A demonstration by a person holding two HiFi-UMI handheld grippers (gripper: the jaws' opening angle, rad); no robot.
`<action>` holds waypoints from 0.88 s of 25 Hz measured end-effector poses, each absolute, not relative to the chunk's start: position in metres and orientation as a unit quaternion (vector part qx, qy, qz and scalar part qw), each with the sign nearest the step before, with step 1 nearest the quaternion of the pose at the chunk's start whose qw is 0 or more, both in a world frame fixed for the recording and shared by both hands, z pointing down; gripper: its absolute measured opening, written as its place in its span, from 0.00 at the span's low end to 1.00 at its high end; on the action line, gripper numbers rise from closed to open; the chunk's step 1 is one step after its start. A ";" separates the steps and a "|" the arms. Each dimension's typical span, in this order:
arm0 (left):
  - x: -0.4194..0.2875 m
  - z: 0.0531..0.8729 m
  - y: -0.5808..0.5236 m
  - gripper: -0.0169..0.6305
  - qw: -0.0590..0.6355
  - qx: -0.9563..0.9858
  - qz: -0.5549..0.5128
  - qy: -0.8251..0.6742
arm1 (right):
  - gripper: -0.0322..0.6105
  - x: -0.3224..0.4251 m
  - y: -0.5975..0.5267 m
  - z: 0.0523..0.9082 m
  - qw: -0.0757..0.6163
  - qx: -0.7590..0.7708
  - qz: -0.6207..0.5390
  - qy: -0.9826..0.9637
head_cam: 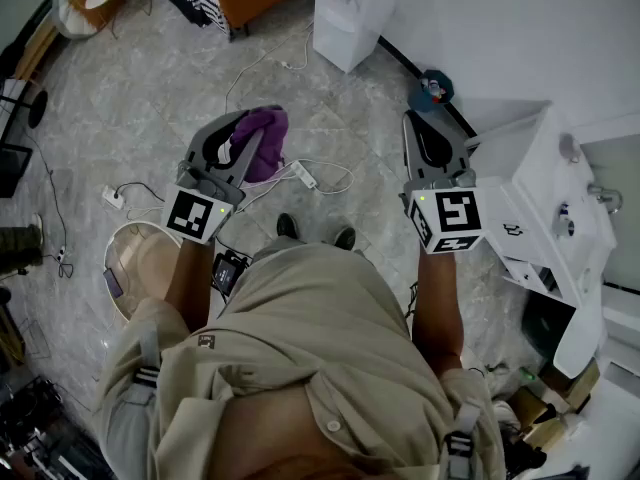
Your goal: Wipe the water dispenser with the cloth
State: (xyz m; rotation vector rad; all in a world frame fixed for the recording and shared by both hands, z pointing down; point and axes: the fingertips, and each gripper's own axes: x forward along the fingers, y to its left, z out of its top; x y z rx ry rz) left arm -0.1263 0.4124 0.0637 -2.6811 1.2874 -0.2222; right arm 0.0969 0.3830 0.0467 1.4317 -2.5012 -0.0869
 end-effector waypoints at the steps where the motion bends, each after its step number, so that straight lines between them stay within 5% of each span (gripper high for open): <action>1: -0.128 0.064 0.412 0.16 0.080 -0.897 -0.075 0.429 | 0.09 0.095 0.383 0.047 0.129 0.493 -0.029 -0.860; 22: -0.188 0.085 0.359 0.16 0.067 -0.907 -0.075 0.408 | 0.09 0.028 0.346 0.074 0.157 0.504 -0.014 -0.849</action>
